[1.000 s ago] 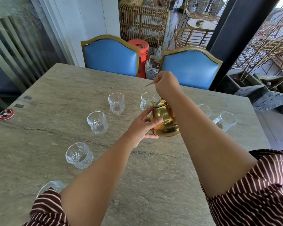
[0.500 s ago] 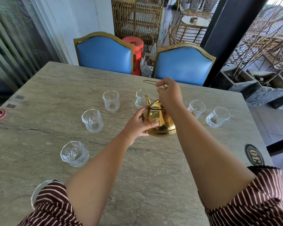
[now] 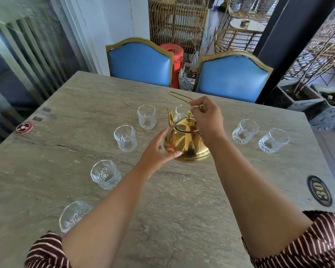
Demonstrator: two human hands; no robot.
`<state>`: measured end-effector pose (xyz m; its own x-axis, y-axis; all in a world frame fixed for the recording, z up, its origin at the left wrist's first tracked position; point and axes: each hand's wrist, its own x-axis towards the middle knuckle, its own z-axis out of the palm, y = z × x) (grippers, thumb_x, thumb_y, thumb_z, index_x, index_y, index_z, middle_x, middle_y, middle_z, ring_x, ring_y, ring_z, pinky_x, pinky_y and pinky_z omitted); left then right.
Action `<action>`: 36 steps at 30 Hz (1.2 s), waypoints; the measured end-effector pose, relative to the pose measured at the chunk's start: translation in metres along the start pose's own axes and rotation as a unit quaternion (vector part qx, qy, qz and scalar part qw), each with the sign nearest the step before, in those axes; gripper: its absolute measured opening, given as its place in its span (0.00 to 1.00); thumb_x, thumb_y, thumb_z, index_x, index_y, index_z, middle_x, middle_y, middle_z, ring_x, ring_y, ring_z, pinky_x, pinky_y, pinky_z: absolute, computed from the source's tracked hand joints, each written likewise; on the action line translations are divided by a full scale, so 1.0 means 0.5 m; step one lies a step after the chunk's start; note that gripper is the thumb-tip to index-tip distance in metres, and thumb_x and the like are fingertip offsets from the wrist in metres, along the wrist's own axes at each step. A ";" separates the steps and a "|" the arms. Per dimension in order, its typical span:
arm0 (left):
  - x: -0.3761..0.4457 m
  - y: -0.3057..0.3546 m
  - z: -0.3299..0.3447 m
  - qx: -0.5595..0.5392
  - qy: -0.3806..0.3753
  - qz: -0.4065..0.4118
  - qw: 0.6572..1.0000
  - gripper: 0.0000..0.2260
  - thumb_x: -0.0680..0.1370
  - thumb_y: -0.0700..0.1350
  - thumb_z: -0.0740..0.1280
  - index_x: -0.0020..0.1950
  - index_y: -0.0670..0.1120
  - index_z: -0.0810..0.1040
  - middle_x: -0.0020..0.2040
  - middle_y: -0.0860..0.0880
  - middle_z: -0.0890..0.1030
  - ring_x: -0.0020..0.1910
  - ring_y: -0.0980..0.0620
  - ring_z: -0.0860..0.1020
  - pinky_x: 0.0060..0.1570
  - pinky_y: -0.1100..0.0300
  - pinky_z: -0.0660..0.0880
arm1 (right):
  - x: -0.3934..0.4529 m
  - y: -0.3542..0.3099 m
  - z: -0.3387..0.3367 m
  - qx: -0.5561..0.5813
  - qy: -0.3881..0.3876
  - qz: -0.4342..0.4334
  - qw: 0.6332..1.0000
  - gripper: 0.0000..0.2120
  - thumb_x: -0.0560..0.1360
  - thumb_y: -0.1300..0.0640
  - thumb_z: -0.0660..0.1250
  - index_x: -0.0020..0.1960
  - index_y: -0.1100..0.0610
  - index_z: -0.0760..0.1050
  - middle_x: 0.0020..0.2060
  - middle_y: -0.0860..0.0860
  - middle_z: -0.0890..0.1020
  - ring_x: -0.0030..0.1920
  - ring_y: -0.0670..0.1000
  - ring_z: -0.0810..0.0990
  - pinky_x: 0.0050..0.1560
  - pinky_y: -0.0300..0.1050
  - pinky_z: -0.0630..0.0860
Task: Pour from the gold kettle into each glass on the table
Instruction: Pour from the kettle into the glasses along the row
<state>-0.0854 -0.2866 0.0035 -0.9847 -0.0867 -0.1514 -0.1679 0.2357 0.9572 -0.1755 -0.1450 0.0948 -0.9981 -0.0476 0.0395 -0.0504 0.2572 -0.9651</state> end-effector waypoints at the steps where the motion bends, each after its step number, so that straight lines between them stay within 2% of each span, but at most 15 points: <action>1: -0.005 0.000 -0.006 -0.001 -0.001 0.002 1.000 0.44 0.70 0.50 0.78 0.80 0.59 0.58 0.80 0.49 0.62 0.74 0.43 0.70 0.70 0.39 0.71 | 0.000 -0.003 0.010 -0.003 -0.012 -0.008 1.000 0.08 0.77 0.65 0.64 0.52 0.57 0.79 0.35 0.46 0.79 0.24 0.44 0.66 0.25 0.38 0.64; 4: -0.005 -0.002 -0.018 0.000 0.001 0.008 1.000 0.47 0.67 0.50 0.81 0.79 0.62 0.58 0.76 0.50 0.68 0.64 0.48 0.79 0.63 0.43 0.78 | 0.002 -0.015 0.040 -0.021 -0.046 -0.031 0.998 0.08 0.77 0.65 0.64 0.51 0.56 0.79 0.35 0.49 0.79 0.25 0.44 0.66 0.26 0.39 0.65; 7: 0.000 -0.003 -0.029 0.008 0.006 0.009 1.000 0.50 0.62 0.58 0.80 0.78 0.65 0.57 0.75 0.53 0.67 0.64 0.50 0.79 0.64 0.45 0.77 | 0.011 -0.028 0.066 -0.061 -0.063 -0.051 0.995 0.08 0.77 0.64 0.63 0.52 0.56 0.79 0.36 0.46 0.78 0.22 0.40 0.66 0.23 0.32 0.64; 8: 0.000 -0.003 -0.033 0.009 0.009 0.007 1.000 0.49 0.63 0.58 0.80 0.78 0.65 0.57 0.75 0.56 0.67 0.64 0.51 0.79 0.65 0.46 0.77 | 0.016 -0.032 0.074 -0.070 -0.072 -0.054 0.993 0.08 0.77 0.64 0.63 0.52 0.56 0.79 0.35 0.44 0.77 0.20 0.39 0.65 0.22 0.32 0.63; 11: 0.001 0.001 -0.045 -0.014 0.022 -0.008 1.000 0.46 0.69 0.49 0.80 0.80 0.62 0.57 0.67 0.68 0.66 0.59 0.60 0.79 0.62 0.47 0.79 | 0.030 -0.047 0.097 -0.094 -0.093 -0.052 0.990 0.07 0.78 0.63 0.63 0.51 0.56 0.79 0.33 0.45 0.77 0.19 0.41 0.62 0.23 0.36 0.62; 13: 0.002 0.003 -0.050 -0.042 0.027 -0.021 0.999 0.44 0.70 0.46 0.79 0.79 0.61 0.58 0.63 0.69 0.67 0.55 0.66 0.76 0.58 0.48 0.81 | 0.039 -0.059 0.111 -0.110 -0.106 -0.058 0.987 0.08 0.77 0.63 0.62 0.51 0.56 0.79 0.40 0.51 0.81 0.22 0.43 0.65 0.26 0.38 0.64; 15: 0.004 0.003 -0.054 -0.080 0.031 -0.035 0.996 0.43 0.70 0.46 0.79 0.79 0.62 0.60 0.66 0.61 0.69 0.59 0.60 0.77 0.56 0.46 0.82 | 0.049 -0.070 0.126 -0.139 -0.114 -0.065 0.982 0.08 0.77 0.64 0.62 0.51 0.57 0.79 0.47 0.52 0.82 0.26 0.45 0.69 0.29 0.39 0.67; 17: 0.005 0.006 -0.057 -0.112 0.039 -0.054 0.991 0.42 0.69 0.45 0.80 0.77 0.64 0.62 0.69 0.52 0.69 0.66 0.51 0.76 0.56 0.45 0.82 | 0.060 -0.079 0.137 -0.166 -0.122 -0.068 0.976 0.09 0.77 0.65 0.61 0.51 0.57 0.79 0.49 0.52 0.82 0.28 0.45 0.71 0.27 0.38 0.67; 19: 0.010 0.005 -0.059 -0.138 0.043 -0.064 0.988 0.42 0.68 0.45 0.81 0.76 0.65 0.64 0.73 0.48 0.69 0.70 0.47 0.73 0.55 0.45 0.83 | 0.070 -0.085 0.147 -0.181 -0.126 -0.070 0.973 0.09 0.77 0.65 0.61 0.51 0.57 0.79 0.50 0.54 0.82 0.31 0.47 0.73 0.29 0.39 0.69; 23: 0.018 0.006 -0.063 -0.170 0.037 -0.062 0.983 0.41 0.68 0.45 0.81 0.75 0.64 0.66 0.75 0.47 0.68 0.72 0.43 0.72 0.53 0.45 0.83 | 0.081 -0.097 0.156 -0.202 -0.131 -0.075 0.968 0.09 0.77 0.65 0.61 0.51 0.59 0.78 0.48 0.54 0.81 0.31 0.48 0.73 0.31 0.40 0.69; 29: 0.024 0.013 -0.062 -0.217 0.021 -0.076 0.973 0.41 0.70 0.40 0.79 0.77 0.61 0.65 0.72 0.40 0.71 0.67 0.42 0.77 0.56 0.41 0.81 | 0.090 -0.111 0.168 -0.239 -0.138 -0.073 0.958 0.11 0.77 0.67 0.58 0.50 0.58 0.78 0.45 0.52 0.78 0.31 0.47 0.72 0.28 0.38 0.67; 36: 0.021 0.018 -0.067 -0.245 0.025 -0.083 0.966 0.40 0.71 0.36 0.77 0.77 0.60 0.65 0.65 0.45 0.72 0.67 0.42 0.77 0.59 0.37 0.79 | 0.084 -0.120 0.174 -0.248 -0.143 -0.078 0.955 0.12 0.77 0.68 0.58 0.51 0.58 0.79 0.43 0.51 0.78 0.31 0.47 0.72 0.27 0.38 0.68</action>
<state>-0.0959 -0.3179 0.0189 -0.9407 -0.1328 -0.3122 -0.2684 -0.2715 0.9243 -0.2113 -0.2465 0.1320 -0.9301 -0.3658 0.0320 -0.2793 0.6483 -0.7083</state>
